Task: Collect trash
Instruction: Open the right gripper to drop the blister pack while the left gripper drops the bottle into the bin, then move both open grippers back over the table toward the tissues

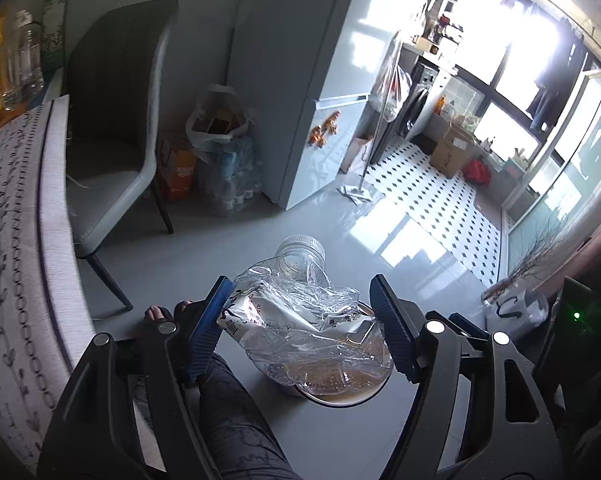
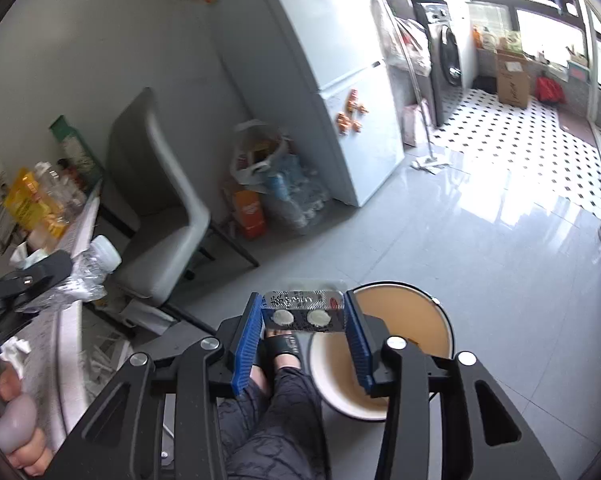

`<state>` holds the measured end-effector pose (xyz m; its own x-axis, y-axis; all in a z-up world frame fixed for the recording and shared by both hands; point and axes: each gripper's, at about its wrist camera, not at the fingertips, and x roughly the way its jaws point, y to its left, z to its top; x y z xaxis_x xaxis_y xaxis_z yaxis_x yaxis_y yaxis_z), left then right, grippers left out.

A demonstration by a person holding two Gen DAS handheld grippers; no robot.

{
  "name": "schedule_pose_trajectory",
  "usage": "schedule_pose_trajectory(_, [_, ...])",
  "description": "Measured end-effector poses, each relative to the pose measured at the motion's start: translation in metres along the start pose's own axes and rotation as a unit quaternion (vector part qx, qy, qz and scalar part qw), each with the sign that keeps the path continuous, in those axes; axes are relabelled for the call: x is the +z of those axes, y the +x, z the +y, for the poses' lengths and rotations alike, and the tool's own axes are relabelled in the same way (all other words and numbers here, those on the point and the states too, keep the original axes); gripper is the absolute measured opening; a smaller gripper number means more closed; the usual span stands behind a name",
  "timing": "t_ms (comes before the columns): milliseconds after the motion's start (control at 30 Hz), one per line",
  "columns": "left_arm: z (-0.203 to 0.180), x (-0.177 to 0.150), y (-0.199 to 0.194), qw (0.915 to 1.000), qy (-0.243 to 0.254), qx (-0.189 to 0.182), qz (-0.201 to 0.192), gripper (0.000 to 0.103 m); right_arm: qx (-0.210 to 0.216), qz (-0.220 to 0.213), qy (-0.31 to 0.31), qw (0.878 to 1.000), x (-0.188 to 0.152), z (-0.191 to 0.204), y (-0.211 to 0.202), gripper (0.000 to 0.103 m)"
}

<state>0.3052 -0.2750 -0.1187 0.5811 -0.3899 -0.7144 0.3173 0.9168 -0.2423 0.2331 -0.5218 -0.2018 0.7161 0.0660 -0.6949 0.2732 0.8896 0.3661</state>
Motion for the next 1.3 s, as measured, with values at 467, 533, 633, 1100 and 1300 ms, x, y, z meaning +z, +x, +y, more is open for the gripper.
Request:
schedule_pose_trajectory(467, [-0.084, 0.0, 0.072, 0.995, 0.054, -0.054, 0.064, 0.071, -0.033, -0.022, 0.092, 0.995, -0.007, -0.087, -0.019, 0.074])
schedule_pose_trajectory(533, [-0.095, -0.001, 0.08, 0.9938, 0.061, -0.057, 0.074, 0.071, -0.039, -0.026, 0.104, 0.994, -0.01, -0.099, -0.03, 0.074])
schedule_pose_trajectory(633, [-0.105, -0.002, 0.09, 0.9927, 0.061, -0.06, 0.085, 0.079, -0.049, -0.033, 0.112, 0.992, -0.014, -0.11, -0.043, 0.074])
schedule_pose_trajectory(1100, [-0.04, 0.016, 0.007, 0.9987, -0.008, -0.049, 0.008, 0.097, -0.025, -0.037, 0.078, 0.996, -0.006, -0.072, -0.06, 0.083])
schedule_pose_trajectory(1300, [0.028, 0.012, -0.06, 0.9984, -0.037, -0.015, -0.04, 0.097, 0.005, -0.046, 0.036, 0.998, -0.003, -0.002, -0.066, 0.095])
